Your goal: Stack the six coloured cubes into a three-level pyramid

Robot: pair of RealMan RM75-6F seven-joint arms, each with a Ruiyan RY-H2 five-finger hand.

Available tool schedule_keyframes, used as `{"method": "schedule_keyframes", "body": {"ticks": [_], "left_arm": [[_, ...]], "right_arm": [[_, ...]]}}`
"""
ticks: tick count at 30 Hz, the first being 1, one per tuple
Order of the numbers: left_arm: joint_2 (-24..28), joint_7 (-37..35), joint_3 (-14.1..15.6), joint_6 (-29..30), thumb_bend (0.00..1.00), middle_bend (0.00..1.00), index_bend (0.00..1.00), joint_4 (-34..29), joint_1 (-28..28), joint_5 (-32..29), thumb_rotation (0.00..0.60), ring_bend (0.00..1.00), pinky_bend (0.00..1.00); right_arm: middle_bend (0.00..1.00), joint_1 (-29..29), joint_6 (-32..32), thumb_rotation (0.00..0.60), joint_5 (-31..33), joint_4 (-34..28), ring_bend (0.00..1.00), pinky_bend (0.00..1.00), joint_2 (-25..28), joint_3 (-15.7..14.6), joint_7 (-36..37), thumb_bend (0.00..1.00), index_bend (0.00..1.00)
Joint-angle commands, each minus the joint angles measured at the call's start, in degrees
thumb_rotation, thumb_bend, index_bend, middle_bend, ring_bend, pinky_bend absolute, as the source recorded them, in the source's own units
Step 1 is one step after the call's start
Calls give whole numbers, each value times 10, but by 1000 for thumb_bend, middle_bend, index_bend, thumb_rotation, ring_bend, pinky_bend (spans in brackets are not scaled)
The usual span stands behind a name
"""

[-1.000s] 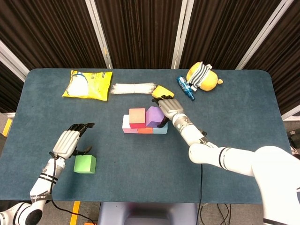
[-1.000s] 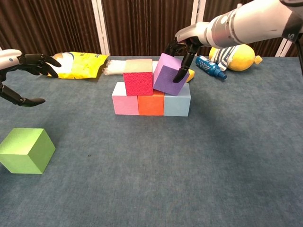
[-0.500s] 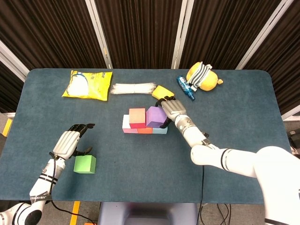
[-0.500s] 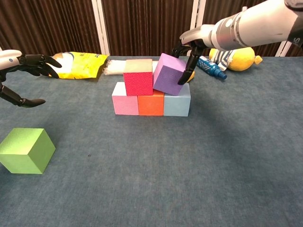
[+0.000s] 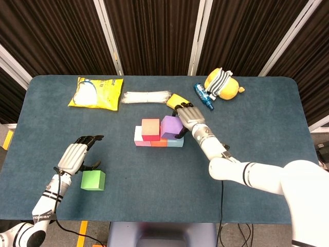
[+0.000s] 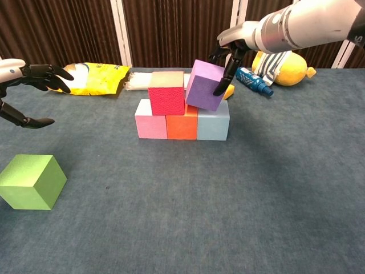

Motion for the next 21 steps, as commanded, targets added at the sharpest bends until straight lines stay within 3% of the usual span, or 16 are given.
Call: {"method": "schedule_keyframes", "body": {"ticks": [1, 21], "left_arm": [[0, -2, 0, 0, 303, 201, 153, -1, 0, 1, 600, 158, 158], [1, -16, 3, -9, 304, 190, 144, 6, 2, 1, 600, 151, 158]], "right_arm": [[219, 9, -5, 600, 9, -1, 76, 153, 2, -5, -12, 266, 488], [218, 69, -13, 600, 88, 12, 76, 145, -8, -47, -84, 269, 495]]}}
